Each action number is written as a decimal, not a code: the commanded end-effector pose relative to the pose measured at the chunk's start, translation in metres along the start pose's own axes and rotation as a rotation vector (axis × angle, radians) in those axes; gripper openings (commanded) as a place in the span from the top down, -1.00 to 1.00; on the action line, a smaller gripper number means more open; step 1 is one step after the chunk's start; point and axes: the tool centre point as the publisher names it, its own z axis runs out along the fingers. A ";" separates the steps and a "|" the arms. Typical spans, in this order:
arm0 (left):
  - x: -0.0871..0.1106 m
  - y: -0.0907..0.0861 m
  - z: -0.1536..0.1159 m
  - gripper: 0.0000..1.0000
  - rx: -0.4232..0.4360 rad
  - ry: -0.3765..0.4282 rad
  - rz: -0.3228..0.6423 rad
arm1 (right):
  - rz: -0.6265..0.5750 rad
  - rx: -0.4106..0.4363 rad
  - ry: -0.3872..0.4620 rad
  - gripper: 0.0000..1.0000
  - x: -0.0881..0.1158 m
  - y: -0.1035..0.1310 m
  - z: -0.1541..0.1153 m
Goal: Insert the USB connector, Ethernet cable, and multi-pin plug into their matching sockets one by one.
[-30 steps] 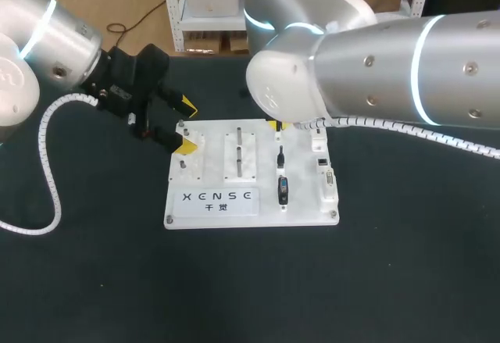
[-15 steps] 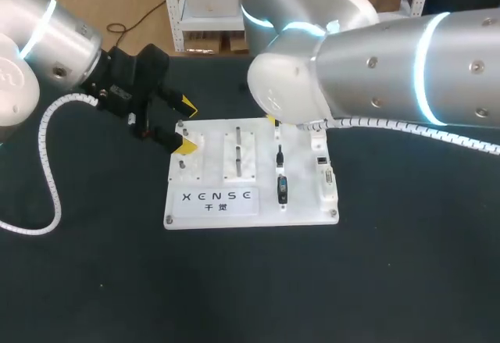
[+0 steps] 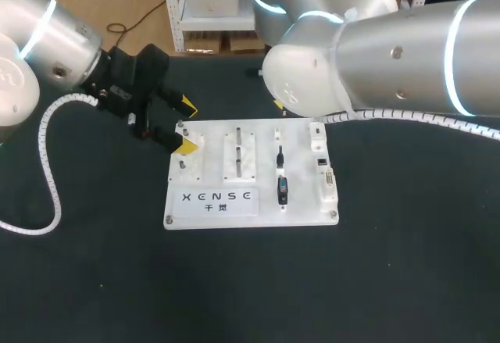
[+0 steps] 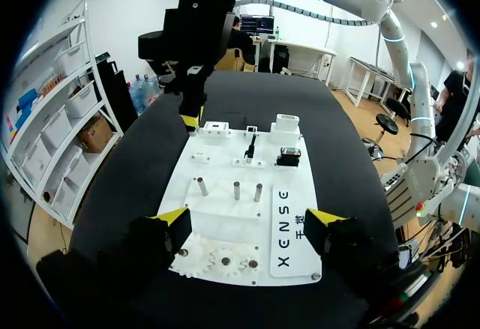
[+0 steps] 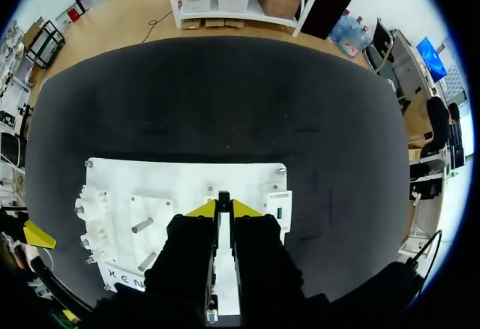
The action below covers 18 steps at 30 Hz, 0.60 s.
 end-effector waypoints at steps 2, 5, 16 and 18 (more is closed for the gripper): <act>0.000 0.001 0.000 -1.00 0.003 0.004 0.000 | -0.004 0.005 -0.046 1.00 0.012 -0.020 -0.005; 0.000 0.001 0.000 -1.00 0.003 0.004 0.000 | -0.030 0.018 -0.065 1.00 0.017 -0.029 -0.004; 0.000 0.001 0.000 -1.00 0.003 0.004 0.000 | -0.017 0.036 -0.045 1.00 0.031 -0.049 0.005; 0.000 0.001 0.000 -1.00 0.003 0.004 0.000 | -0.015 0.038 -0.043 1.00 0.033 -0.050 0.006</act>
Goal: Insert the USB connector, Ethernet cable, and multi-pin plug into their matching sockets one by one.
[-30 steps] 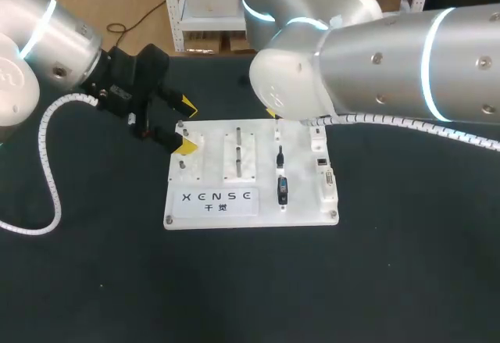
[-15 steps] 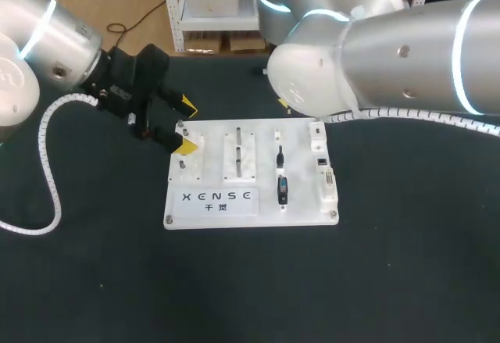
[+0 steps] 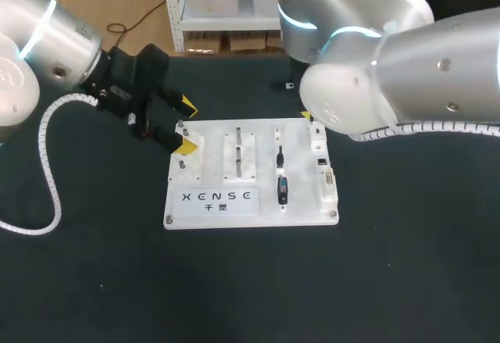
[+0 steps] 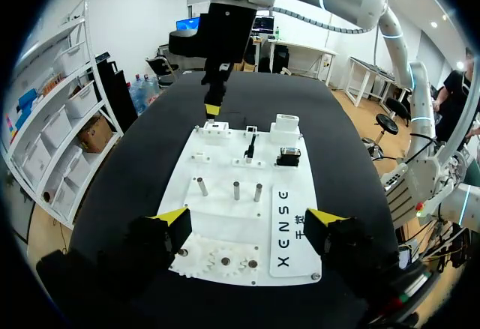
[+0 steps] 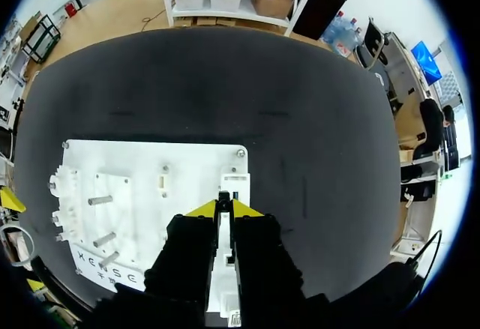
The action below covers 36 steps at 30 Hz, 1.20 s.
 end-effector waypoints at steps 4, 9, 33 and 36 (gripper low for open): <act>0.000 0.001 0.000 -1.00 0.003 0.004 -0.001 | 0.008 0.005 -0.033 1.00 0.009 -0.007 0.004; 0.000 0.001 0.000 -1.00 0.003 0.004 -0.001 | 0.018 0.012 -0.022 1.00 0.012 -0.009 0.009; 0.000 0.001 0.000 -1.00 0.003 0.004 -0.001 | 0.042 0.017 -0.017 1.00 0.008 -0.012 0.021; 0.000 0.001 0.000 -1.00 0.003 0.004 -0.001 | 0.042 0.015 -0.018 1.00 0.006 -0.011 0.021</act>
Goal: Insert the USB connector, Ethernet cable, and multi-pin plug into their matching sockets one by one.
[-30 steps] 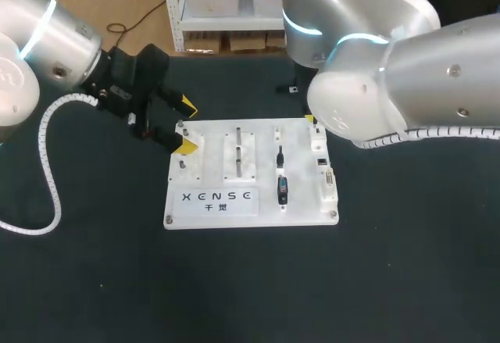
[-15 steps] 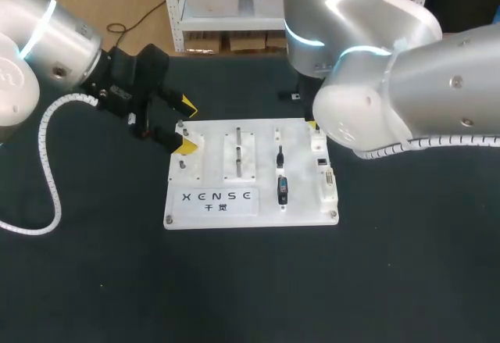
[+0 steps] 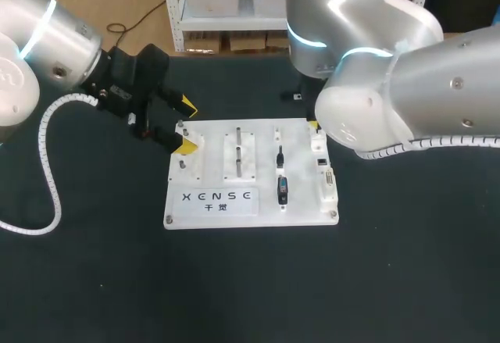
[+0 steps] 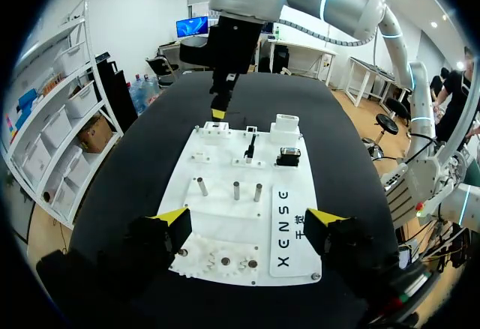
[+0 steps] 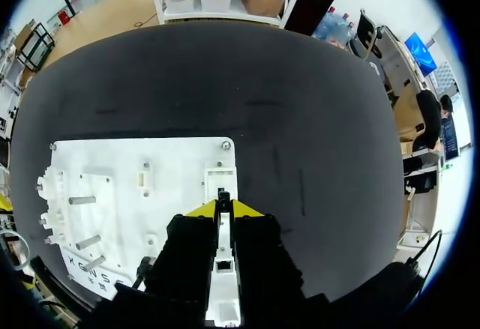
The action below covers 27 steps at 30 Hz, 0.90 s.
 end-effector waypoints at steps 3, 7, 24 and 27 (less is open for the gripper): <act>0.000 0.001 0.000 -1.00 0.003 0.004 -0.001 | -0.003 -0.001 -0.003 1.00 -0.003 0.002 0.003; 0.000 0.001 0.000 -1.00 0.003 0.004 -0.001 | -0.005 -0.001 -0.002 1.00 -0.004 0.002 0.003; 0.000 0.001 0.000 -1.00 0.003 0.004 -0.001 | -0.005 0.010 0.017 1.00 -0.005 0.000 0.013; 0.000 0.001 0.000 -1.00 0.003 0.004 -0.001 | -0.005 0.017 0.024 1.00 -0.004 -0.001 0.018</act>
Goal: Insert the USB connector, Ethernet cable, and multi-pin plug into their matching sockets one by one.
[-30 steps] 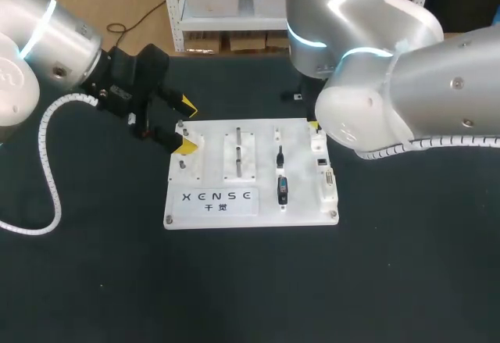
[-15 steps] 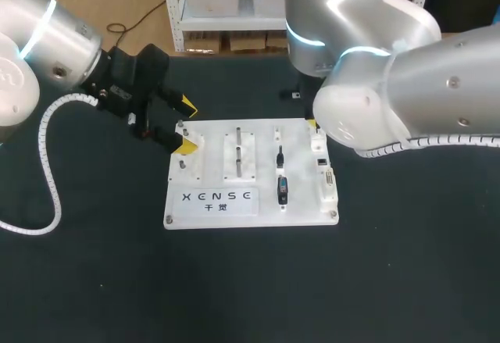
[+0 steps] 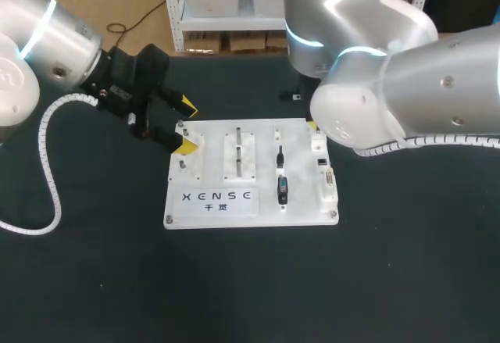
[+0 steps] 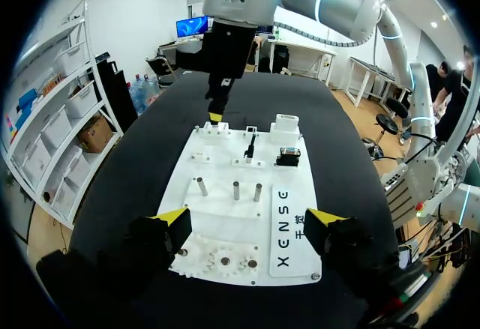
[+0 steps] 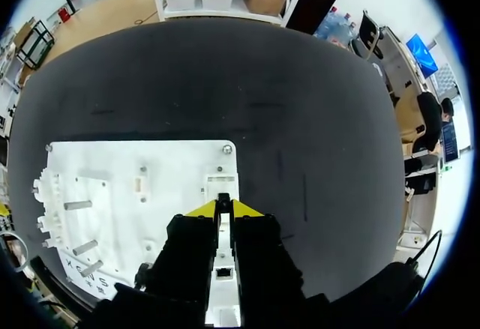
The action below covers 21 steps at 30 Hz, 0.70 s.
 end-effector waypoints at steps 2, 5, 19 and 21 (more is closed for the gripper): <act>0.000 0.001 0.000 -1.00 0.003 0.004 -0.001 | 0.001 0.008 0.010 1.00 0.000 0.001 0.011; 0.000 0.001 0.000 -1.00 0.003 0.004 -0.001 | 0.006 0.006 0.017 1.00 0.001 0.002 0.015; 0.000 0.001 0.000 -1.00 0.003 0.004 -0.001 | -0.042 0.006 -0.066 -1.00 -0.002 0.004 -0.023; 0.000 0.001 0.000 -1.00 0.003 0.004 -0.001 | -0.058 0.012 -0.092 -1.00 -0.001 0.006 -0.034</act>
